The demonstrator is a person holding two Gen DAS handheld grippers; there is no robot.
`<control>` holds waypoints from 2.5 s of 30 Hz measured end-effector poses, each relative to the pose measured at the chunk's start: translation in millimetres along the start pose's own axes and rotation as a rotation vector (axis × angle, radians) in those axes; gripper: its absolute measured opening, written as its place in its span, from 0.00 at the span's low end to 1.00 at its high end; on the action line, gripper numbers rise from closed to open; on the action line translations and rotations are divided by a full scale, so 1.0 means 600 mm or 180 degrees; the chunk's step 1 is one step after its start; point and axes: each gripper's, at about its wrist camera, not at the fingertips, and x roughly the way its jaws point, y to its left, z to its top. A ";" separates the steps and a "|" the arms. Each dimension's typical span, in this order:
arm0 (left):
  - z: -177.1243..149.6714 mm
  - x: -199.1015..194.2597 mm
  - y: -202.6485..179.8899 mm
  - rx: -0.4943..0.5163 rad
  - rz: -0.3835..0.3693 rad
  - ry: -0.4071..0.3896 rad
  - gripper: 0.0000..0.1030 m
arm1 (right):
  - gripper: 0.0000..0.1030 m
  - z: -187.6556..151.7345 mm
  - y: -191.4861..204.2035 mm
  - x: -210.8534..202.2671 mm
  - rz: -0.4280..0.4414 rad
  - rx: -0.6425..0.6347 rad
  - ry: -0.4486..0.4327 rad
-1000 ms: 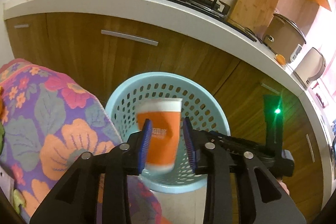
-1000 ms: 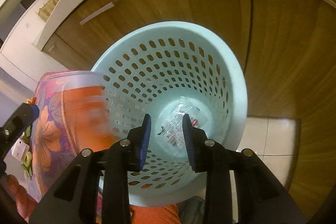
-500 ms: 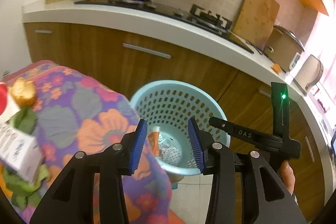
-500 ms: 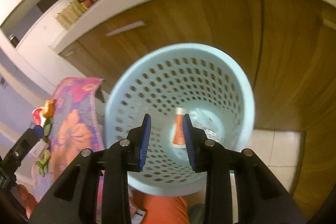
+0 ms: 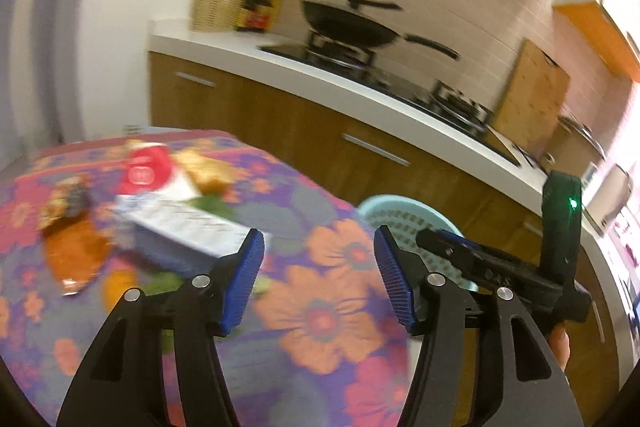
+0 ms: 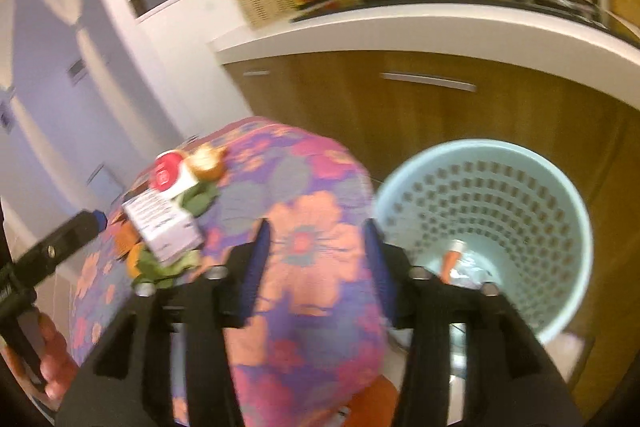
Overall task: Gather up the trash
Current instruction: 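Grasp the white milk carton with the right tool while the left tool grasps the silver-orange snack bag, then carry the milk carton and snack bag over the blue basket with both tools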
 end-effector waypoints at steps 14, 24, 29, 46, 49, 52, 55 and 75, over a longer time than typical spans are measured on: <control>-0.001 -0.086 0.255 -0.0494 0.0879 -0.0146 0.56 | 0.66 0.013 0.172 0.131 0.0468 -0.0593 0.0247; 0.022 -0.012 0.339 0.0069 0.1103 0.0402 0.59 | 0.79 0.012 0.217 0.184 0.0419 -0.0838 0.0329; 0.033 0.034 0.337 0.0533 0.1209 0.0707 0.59 | 0.81 0.014 0.208 0.190 0.0522 -0.0772 0.0382; 0.038 0.082 0.363 0.0490 0.1224 0.0963 0.13 | 0.74 -0.003 0.290 0.228 0.0671 -0.1591 0.0670; 0.036 0.063 0.351 0.0465 0.1190 0.0871 0.09 | 0.66 -0.013 0.299 0.218 0.0612 -0.1688 0.0606; 0.040 0.040 0.337 0.0408 0.1111 0.0756 0.07 | 0.61 -0.018 0.298 0.205 0.0611 -0.1703 0.0529; 0.046 0.010 0.319 0.0327 0.0947 0.0601 0.06 | 0.50 -0.022 0.294 0.180 0.0690 -0.1619 0.0420; 0.068 -0.029 0.137 0.0625 0.0345 0.0328 0.05 | 0.50 0.002 0.130 0.017 0.0553 -0.0727 -0.0305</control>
